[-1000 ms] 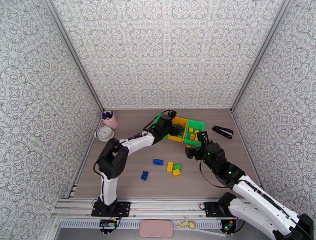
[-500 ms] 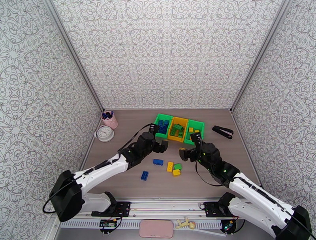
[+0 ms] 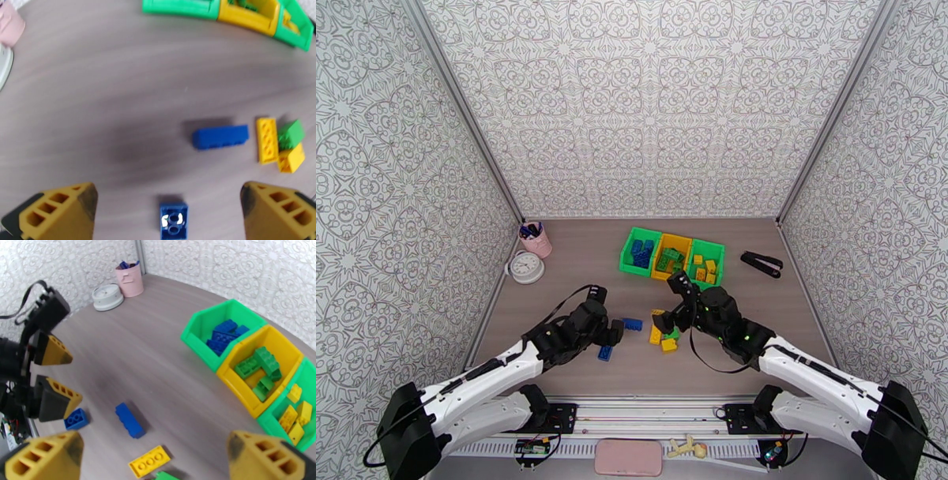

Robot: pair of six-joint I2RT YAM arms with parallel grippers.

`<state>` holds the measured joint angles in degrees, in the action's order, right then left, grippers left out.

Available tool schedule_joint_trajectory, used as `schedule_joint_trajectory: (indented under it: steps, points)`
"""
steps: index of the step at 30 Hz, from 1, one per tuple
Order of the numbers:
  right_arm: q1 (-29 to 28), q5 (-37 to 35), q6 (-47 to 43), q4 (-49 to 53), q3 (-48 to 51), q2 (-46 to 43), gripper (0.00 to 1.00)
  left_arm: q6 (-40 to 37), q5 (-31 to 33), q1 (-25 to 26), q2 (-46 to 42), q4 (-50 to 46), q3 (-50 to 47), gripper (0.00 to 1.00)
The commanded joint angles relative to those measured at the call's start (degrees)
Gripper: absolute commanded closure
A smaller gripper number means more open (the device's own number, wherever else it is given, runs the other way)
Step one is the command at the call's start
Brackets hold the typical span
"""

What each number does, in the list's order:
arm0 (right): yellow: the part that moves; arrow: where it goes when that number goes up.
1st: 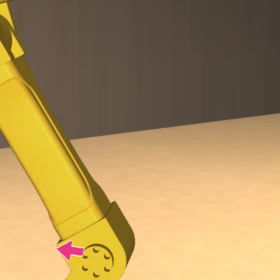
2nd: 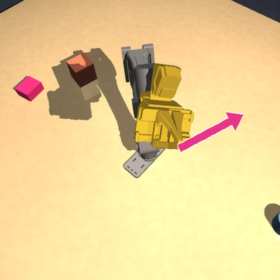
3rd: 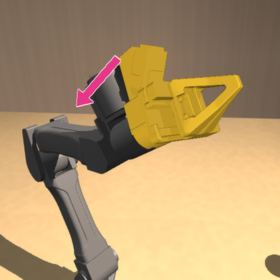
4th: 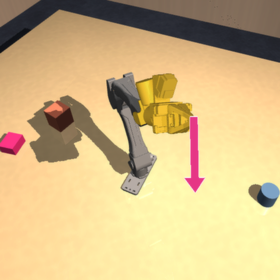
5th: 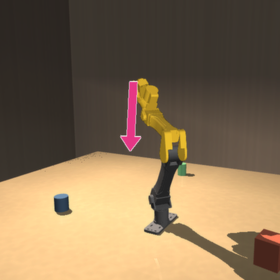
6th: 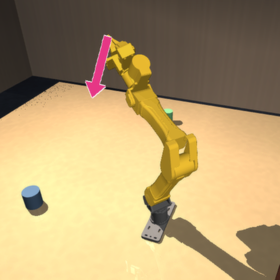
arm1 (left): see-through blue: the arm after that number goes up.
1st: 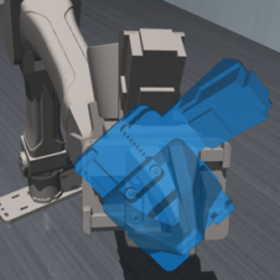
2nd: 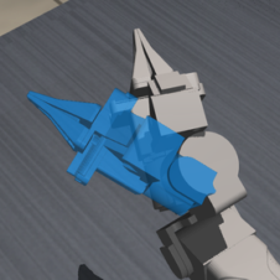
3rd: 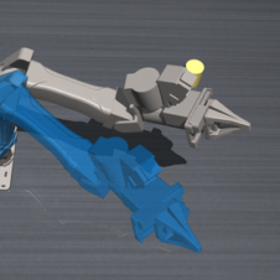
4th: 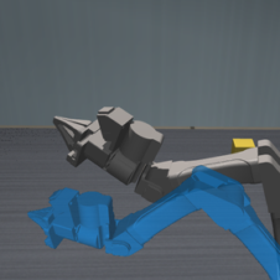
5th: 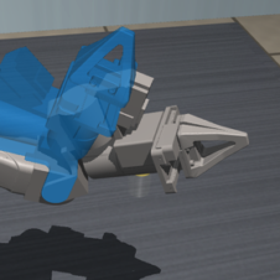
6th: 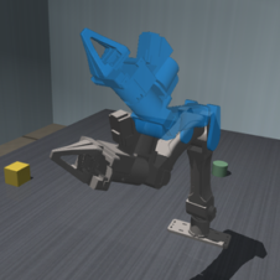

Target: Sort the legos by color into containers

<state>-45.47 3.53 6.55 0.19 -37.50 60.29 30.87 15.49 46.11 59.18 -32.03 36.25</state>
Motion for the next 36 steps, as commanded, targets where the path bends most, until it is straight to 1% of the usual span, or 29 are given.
schedule_joint_trajectory:
  steps: [1, 4, 6, 12, 14, 26, 32, 36]
  points:
    - [-0.7, 1.6, -1.0, -2.4, -2.0, 0.8, 0.0, 4.4, -4.0, 0.7, 2.1, -6.4, -0.8, 0.0]
    - [-1.0, 1.6, -1.1, -2.6, -2.2, 1.3, 0.01, 7.0, -7.8, 0.2, 5.3, -7.3, -0.3, 0.04]
    - [-1.0, 1.3, -1.2, -2.3, -2.3, 1.5, 0.0, 8.8, -9.7, -0.5, 8.6, -9.8, 1.4, 0.06]
    - [-1.3, 0.8, -1.4, -2.0, -2.1, 1.3, 0.0, 9.1, -12.9, -0.6, 15.9, -10.2, 3.0, 0.16]
    - [-1.3, 0.9, -1.5, -1.8, -2.1, 1.2, 0.0, 9.0, -13.6, -0.6, 17.2, -9.6, 3.1, 0.21]
    - [-1.3, 0.1, -1.5, -0.8, -1.9, 0.4, 0.0, 7.1, -14.6, -0.9, 22.0, -8.3, 6.1, 0.52]
    - [-1.4, -0.1, -1.8, -0.4, -1.9, -0.4, 0.0, 7.0, -14.2, -1.0, 22.2, -8.7, 6.6, 0.63]
    - [-1.4, -0.2, -1.9, -0.2, -1.9, -0.6, 0.0, 7.2, -12.9, -1.0, 20.8, -8.6, 6.9, 0.65]
